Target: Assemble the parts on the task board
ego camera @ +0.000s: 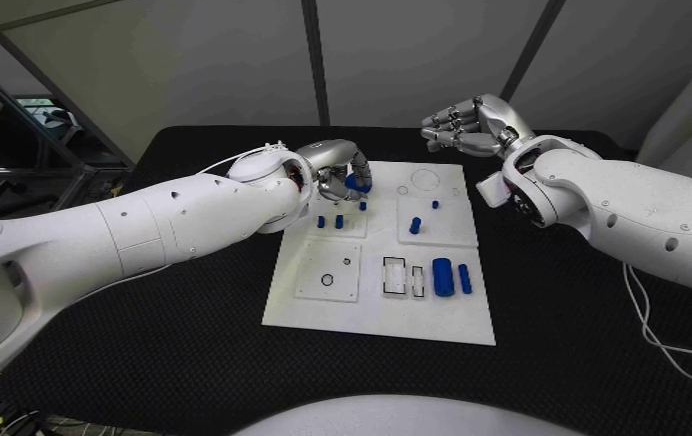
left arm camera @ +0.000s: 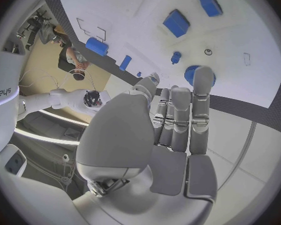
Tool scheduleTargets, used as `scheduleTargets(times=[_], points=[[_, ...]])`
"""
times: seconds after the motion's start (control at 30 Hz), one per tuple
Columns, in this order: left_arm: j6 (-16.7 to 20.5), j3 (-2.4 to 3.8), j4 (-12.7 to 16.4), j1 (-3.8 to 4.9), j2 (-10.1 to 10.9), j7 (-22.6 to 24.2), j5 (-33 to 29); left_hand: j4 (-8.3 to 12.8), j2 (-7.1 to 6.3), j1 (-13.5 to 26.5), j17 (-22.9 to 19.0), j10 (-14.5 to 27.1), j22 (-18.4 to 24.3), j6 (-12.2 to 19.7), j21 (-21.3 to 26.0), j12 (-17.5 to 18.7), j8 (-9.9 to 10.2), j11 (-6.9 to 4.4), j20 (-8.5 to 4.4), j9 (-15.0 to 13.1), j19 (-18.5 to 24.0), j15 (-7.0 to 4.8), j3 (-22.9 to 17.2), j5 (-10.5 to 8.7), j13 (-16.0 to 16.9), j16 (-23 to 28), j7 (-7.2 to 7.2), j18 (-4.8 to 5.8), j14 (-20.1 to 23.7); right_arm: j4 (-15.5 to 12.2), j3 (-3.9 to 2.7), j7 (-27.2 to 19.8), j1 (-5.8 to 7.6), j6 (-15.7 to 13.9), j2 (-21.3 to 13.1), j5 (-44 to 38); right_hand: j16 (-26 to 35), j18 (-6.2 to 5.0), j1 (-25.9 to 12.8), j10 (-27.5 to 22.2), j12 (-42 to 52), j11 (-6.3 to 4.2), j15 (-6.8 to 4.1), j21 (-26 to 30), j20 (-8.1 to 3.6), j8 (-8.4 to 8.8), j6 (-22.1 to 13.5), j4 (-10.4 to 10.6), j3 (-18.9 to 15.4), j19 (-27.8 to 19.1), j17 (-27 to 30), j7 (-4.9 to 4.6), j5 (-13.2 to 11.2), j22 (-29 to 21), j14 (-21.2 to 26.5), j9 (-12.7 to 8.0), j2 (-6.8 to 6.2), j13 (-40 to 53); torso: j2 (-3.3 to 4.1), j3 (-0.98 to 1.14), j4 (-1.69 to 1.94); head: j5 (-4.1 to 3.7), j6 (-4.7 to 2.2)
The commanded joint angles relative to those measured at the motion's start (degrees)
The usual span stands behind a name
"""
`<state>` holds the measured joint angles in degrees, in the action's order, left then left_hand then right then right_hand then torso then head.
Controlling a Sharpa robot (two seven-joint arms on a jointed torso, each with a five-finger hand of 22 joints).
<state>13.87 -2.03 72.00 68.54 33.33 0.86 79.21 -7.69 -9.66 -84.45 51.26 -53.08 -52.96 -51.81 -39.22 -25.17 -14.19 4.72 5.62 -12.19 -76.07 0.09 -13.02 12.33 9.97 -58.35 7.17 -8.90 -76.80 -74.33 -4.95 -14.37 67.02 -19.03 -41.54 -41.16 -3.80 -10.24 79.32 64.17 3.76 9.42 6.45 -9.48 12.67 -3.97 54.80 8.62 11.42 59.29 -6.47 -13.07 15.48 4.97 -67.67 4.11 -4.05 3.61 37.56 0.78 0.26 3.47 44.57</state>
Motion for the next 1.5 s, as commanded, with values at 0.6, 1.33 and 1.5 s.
scheduleTargets(times=[0.6, 1.33, 1.5], points=[[-7.9, 0.09, -4.8, -0.5, -4.3, -2.7, 11.0, -0.8, -0.25, 0.7, 10.9, -2.2, -16.6, -2.0, -22.0, 2.3, 2.0, -0.64, -0.82, 1.9, -7.1, -0.79, -0.9, -0.16, -2.5, -13.9, -0.25, 3.36, -6.5, -0.2, -0.03, -0.2, 0.09, 0.2, 0.3, 0.2, 0.2, -0.21, -0.1, -0.5, -0.1, 0.0, 0.23, 0.2, 0.16, 0.37, -0.4, -0.1, -0.4, 0.1, 0.1, -0.03, 0.4, -0.1, 0.3, -0.1, 0.51, 0.0, -0.05, 0.05, 0.02, -0.45, -0.1], [-9.3, 0.12, -7.1, -0.91, -5.9, -3.2, 11.0, 0.0, 0.95, -0.9, 10.5, -5.5, -20.2, -3.6, -26.5, 3.1, 2.5, -0.8, -0.96, 2.4, -8.0, -0.9, -4.1, -0.17, -3.2, -14.7, 0.17, 4.1, -7.1, -0.2, -0.04, -0.2, 0.09, 0.3, 0.7, 0.2, 0.2, -0.21, -0.1, -0.5, -0.1, 0.0, 0.23, 0.2, 0.16, 0.37, -0.4, -0.1, -0.4, 0.1, 0.1, -0.03, 0.4, -0.1, 0.3, -0.1, 0.51, 0.0, -0.08, 0.05, 0.07, -0.66, 0.18], [-9.4, 0.12, -7.5, -1.0, -6.1, -3.1, 11.0, 0.0, 0.9, -0.9, 10.3, -5.8, -20.6, -3.8, -27.0, 3.3, 2.6, -0.84, -0.98, 2.4, -8.1, -0.91, -4.5, -0.24, -3.3, -14.8, 0.2, 4.19, -7.1, -0.1, -0.04, -0.3, 0.09, 0.2, 0.8, 0.2, 0.2, -0.24, 0.1, -0.5, -0.1, 0.0, 0.22, 0.4, 0.18, 0.33, -0.5, -0.2, -0.4, 0.1, 0.2, -0.03, 0.4, -0.2, 0.4, 0.0, 0.65, 0.0, -0.09, 0.04, 0.15, -0.6, 0.26]])
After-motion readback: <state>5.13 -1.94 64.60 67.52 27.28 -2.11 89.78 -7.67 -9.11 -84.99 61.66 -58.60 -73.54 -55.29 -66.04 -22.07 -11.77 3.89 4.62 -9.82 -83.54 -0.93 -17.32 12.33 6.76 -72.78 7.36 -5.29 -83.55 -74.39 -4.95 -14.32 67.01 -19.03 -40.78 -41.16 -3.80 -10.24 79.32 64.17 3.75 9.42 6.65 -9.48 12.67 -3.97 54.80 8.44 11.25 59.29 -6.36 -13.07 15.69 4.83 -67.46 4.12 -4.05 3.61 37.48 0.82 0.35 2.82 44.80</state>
